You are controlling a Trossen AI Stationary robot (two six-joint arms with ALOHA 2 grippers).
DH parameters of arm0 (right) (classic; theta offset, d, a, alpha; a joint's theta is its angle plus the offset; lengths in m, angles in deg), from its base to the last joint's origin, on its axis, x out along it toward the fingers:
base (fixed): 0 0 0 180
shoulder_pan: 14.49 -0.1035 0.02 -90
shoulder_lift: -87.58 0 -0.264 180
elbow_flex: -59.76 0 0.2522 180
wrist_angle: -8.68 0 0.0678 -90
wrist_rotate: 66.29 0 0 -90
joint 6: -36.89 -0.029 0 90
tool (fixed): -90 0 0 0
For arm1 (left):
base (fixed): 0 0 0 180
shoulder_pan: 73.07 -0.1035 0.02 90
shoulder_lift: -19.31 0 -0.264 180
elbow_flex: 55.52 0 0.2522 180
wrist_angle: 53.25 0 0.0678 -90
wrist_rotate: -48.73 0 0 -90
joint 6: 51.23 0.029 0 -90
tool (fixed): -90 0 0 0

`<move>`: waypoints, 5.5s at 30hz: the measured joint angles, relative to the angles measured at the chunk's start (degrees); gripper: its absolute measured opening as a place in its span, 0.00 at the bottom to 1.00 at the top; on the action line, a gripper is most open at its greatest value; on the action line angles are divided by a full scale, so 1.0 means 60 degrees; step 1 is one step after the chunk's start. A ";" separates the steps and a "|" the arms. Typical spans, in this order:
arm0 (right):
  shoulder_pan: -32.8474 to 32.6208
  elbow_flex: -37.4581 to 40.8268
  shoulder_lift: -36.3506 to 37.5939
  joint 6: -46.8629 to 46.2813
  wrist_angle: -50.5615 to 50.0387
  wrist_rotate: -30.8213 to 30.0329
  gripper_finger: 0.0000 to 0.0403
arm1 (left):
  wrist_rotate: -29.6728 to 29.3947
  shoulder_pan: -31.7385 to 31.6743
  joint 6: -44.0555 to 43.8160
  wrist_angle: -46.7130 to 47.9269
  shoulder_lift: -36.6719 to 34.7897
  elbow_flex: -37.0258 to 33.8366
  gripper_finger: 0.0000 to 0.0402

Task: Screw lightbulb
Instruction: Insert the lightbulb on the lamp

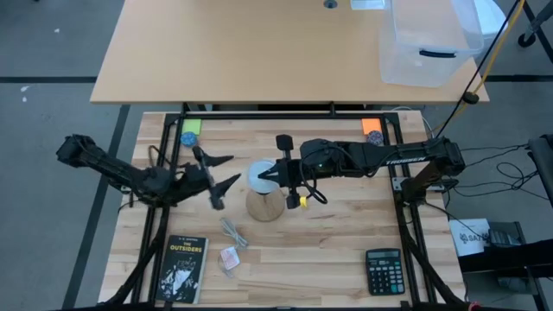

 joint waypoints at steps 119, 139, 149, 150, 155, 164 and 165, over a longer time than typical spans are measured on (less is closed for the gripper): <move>-0.0216 0.0375 0.0645 0.2182 -0.1430 -0.3355 0.00 | 0.1173 -0.0952 -0.0269 -0.0328 0.0562 0.0018 0.66; -0.0759 0.0357 0.0656 0.2239 -0.1502 -0.3301 0.00 | -0.0606 -0.0956 -0.0231 0.0164 0.0555 0.0022 0.66; -0.1152 0.0401 0.0573 0.2301 -0.1692 -0.3139 0.00 | -0.1457 -0.0960 -0.0145 0.0353 0.0576 -0.0007 0.66; -0.1187 0.0397 0.0594 0.2294 -0.1695 -0.3174 0.00 | -0.1564 -0.0958 -0.0138 0.0338 0.0550 -0.0004 0.66; -0.1296 0.0392 0.0605 0.2025 -0.2070 -0.3249 0.00 | -0.1657 -0.0477 0.0292 0.0187 0.0150 -0.0005 0.66; -0.0900 0.0386 0.0608 0.1812 -0.2422 -0.4124 0.00 | -0.0828 0.1044 0.1216 0.0061 -0.0467 0.0000 0.66; -0.0806 0.0386 0.0608 0.1899 -0.2315 -0.4134 0.00 | -0.0808 0.1058 0.1215 0.0072 -0.0424 0.0000 0.66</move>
